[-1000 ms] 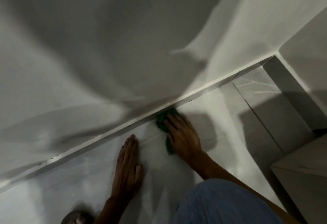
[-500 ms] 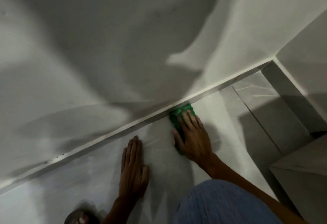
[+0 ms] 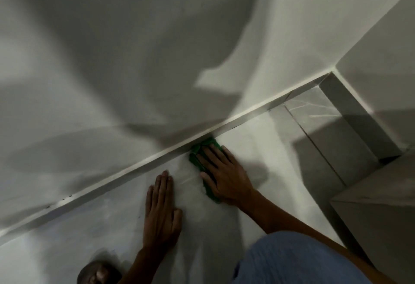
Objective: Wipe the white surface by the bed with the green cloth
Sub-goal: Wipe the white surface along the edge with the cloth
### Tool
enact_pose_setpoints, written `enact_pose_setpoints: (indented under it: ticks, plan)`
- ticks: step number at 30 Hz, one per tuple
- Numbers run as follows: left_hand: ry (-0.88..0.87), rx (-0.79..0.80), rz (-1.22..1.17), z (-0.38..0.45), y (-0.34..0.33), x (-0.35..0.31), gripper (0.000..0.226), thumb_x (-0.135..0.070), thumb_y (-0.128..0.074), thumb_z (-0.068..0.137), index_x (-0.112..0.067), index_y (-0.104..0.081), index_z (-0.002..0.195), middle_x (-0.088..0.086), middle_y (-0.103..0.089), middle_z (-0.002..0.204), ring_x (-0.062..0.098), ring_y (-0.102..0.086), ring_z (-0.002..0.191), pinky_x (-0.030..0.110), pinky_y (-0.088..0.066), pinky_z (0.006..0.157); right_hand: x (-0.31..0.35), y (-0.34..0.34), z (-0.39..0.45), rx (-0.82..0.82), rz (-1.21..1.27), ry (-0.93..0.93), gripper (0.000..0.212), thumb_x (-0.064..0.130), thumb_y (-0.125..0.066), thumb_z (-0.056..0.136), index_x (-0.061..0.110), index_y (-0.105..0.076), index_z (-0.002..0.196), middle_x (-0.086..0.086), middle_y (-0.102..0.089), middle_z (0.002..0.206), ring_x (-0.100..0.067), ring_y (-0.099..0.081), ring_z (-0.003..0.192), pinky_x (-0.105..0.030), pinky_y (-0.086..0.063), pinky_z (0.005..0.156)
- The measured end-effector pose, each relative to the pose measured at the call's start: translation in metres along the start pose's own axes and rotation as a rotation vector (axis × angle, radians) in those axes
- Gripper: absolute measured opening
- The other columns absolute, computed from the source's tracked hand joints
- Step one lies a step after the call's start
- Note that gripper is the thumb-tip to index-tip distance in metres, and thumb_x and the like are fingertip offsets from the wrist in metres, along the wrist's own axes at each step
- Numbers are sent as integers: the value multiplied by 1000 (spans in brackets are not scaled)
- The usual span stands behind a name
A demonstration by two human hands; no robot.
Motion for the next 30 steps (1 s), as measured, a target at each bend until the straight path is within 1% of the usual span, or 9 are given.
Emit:
enact_pose_setpoints:
  ticks: [5,8,11,14,17,18,22,27,30]
  plan:
    - [3,7,43,1,-5,-1,96,-30,-47,81,-3,-27,170,14,-20,182,29,-18,170,51,-10,138,38,-8,-1,-113,130,-252,64,49,-33,113,19,-29,170,-14,-29,178,-33,-15,168,-55,-16,137]
    - [-3,13,39,1,-5,1,97,-30,-47,80,-3,-27,171,14,-20,182,29,-18,170,51,-10,138,46,-16,3,-98,99,-97,62,41,-37,112,17,-30,169,-16,-32,176,-35,-21,167,-57,-23,134]
    - [-10,-2,18,0,-2,1,97,-29,-47,81,-4,-25,171,13,-19,183,28,-17,170,51,-9,138,4,0,-4,-148,10,-30,55,37,-34,113,19,-41,165,-11,-44,171,-31,-33,163,-55,-31,131]
    - [-22,3,3,0,-2,0,96,-29,-46,82,-4,-22,172,12,-16,184,28,-14,171,51,-7,138,-37,16,-5,-237,69,-318,49,34,-41,113,17,-53,158,-11,-49,167,-31,-37,161,-55,-33,129]
    - [-10,12,-2,1,-2,1,94,-29,-45,83,-4,-23,172,13,-17,183,29,-14,171,53,-8,138,-32,21,0,-300,98,-529,50,36,-46,111,13,-59,153,-17,-51,165,-33,-39,160,-54,-31,132]
    - [-9,12,-5,2,-3,0,94,-29,-45,84,-3,-24,171,14,-18,183,29,-15,171,53,-9,138,-18,18,2,-279,111,-506,52,37,-46,110,13,-57,154,-18,-50,165,-34,-40,159,-54,-31,132]
    - [-11,16,-12,-1,-7,3,89,-32,-43,89,-1,-25,170,16,-19,182,27,-14,171,55,-10,137,73,-11,3,-142,131,-50,53,37,-43,110,20,-51,159,-10,-52,166,-31,-41,158,-55,-34,130]
    - [-8,-10,-66,-5,2,12,93,-30,-45,86,-3,-21,172,13,-18,183,23,-13,171,47,-9,138,57,-7,10,-233,145,-24,47,30,-45,112,20,-55,157,-6,-56,163,-27,-46,155,-51,-32,130]
    - [-10,-16,-82,-6,2,11,93,-29,-46,86,-2,-21,172,13,-18,183,24,-14,171,43,-7,139,33,-1,7,-273,116,-93,43,30,-45,112,20,-63,150,-4,-61,159,-26,-49,153,-50,-35,130]
Point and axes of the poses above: each hand's wrist, its own z-axis towards the middle knuckle, its own y-axis out of the back of the hand, x = y × z, the point moved 7 cm from there along z, towards the middle knuckle
